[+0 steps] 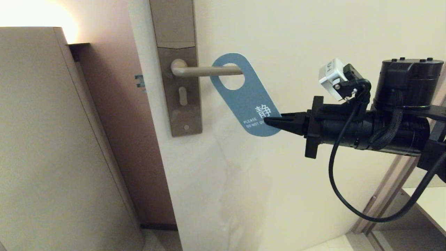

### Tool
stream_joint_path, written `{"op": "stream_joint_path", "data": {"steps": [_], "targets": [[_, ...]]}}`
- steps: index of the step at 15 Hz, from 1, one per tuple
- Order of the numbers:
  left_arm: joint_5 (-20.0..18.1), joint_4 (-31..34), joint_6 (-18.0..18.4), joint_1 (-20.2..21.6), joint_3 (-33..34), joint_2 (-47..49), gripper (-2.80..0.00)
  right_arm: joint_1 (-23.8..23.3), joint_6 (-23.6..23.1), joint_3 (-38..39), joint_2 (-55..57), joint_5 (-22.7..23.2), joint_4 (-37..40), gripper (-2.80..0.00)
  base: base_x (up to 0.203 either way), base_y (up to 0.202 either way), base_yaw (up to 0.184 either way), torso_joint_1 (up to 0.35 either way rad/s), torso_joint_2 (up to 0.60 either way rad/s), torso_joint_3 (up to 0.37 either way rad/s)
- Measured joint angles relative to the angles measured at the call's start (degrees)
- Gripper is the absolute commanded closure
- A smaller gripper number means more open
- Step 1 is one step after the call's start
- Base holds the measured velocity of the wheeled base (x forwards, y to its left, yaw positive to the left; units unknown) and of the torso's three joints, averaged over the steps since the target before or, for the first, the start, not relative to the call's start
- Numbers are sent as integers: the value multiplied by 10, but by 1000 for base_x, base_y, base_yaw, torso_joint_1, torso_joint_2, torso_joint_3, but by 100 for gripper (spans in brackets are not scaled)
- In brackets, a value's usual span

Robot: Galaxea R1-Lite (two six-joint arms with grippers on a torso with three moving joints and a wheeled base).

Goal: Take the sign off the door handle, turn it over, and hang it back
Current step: Hang the sign back with the other side facing out

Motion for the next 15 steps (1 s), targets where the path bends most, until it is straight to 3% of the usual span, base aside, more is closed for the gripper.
{"op": "stream_joint_path", "data": {"steps": [14,15], "targets": [[0,0,0,0,0,0,0,58,-9,18,-22,3,-1,0,0,0,0,0,0,0],[0,0,0,0,0,0,0,59,-9,19,-22,3,0,-165,0,0,0,0,0,0]]}}
